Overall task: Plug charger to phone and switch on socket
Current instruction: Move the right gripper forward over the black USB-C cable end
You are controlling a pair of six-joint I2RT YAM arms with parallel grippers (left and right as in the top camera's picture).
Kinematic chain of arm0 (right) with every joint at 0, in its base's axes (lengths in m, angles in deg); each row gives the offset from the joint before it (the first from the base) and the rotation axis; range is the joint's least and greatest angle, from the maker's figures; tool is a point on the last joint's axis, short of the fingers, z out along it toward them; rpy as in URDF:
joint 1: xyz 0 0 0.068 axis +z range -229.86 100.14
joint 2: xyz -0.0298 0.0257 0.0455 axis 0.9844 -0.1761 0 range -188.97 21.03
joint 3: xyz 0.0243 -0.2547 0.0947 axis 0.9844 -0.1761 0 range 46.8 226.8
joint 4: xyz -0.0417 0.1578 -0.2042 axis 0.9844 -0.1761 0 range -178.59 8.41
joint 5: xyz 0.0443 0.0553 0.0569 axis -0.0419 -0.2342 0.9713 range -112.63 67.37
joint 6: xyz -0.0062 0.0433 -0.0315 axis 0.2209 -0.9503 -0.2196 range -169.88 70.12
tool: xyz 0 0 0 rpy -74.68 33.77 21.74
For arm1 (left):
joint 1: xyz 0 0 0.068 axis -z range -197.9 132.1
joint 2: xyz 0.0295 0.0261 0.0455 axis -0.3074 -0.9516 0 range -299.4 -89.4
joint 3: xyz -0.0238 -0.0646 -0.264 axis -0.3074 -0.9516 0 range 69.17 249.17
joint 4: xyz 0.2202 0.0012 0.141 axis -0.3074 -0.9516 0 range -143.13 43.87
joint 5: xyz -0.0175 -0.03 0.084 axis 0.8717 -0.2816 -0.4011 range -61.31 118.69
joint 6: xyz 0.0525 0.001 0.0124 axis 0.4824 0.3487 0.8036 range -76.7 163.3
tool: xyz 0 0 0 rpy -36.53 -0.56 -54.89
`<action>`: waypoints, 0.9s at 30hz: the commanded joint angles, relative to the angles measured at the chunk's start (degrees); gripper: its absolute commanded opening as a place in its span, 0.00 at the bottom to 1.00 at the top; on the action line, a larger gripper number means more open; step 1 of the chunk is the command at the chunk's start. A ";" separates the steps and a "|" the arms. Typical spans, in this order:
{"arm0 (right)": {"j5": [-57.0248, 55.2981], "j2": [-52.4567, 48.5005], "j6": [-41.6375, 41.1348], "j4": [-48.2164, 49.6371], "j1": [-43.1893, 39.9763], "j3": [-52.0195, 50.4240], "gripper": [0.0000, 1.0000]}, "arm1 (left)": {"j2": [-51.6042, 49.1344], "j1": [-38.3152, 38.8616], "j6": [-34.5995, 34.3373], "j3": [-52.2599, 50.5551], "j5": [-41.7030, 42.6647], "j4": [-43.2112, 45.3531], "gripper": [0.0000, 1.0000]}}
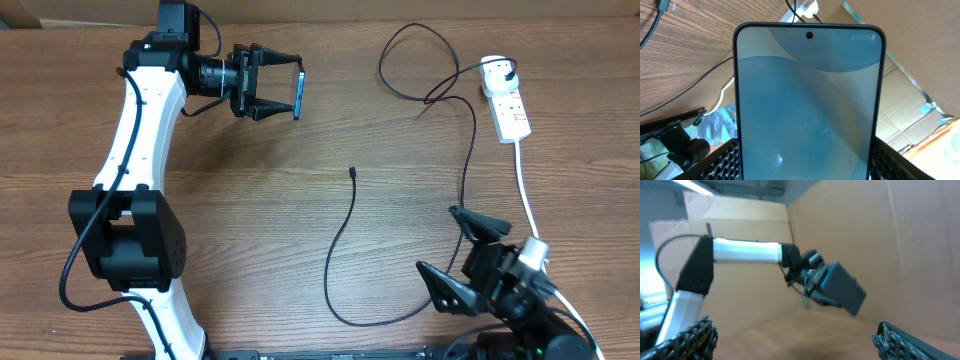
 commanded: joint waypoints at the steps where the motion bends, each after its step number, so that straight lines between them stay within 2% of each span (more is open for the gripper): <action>1: -2.93 -2.49 10.62 -6.56 -0.22 11.85 1.00 | 2.36 -0.28 1.14 0.46 3.37 0.28 0.54; 5: -6.40 -8.81 22.73 -22.82 -0.22 24.44 1.00 | 2.36 -0.28 1.14 0.46 3.37 0.28 0.54; 9: -10.84 -17.66 27.63 -40.09 -0.20 35.56 1.00 | 2.36 -0.28 1.14 0.48 3.37 0.28 0.54; 19: -10.56 -43.04 28.59 -69.96 -0.13 57.02 1.00 | 2.36 -0.28 1.14 0.46 3.37 0.28 0.54; 22: -10.60 -51.98 31.36 -80.89 -0.09 63.45 1.00 | 2.36 -0.28 1.14 0.46 3.37 0.28 0.54; 25: -10.29 -60.11 31.61 -89.31 -0.09 67.60 1.00 | 2.36 -0.28 1.14 0.48 3.37 0.28 0.54; 27: -7.58 -64.17 30.56 -91.51 -0.09 68.00 1.00 | 2.36 -0.28 1.18 0.48 3.37 0.28 0.54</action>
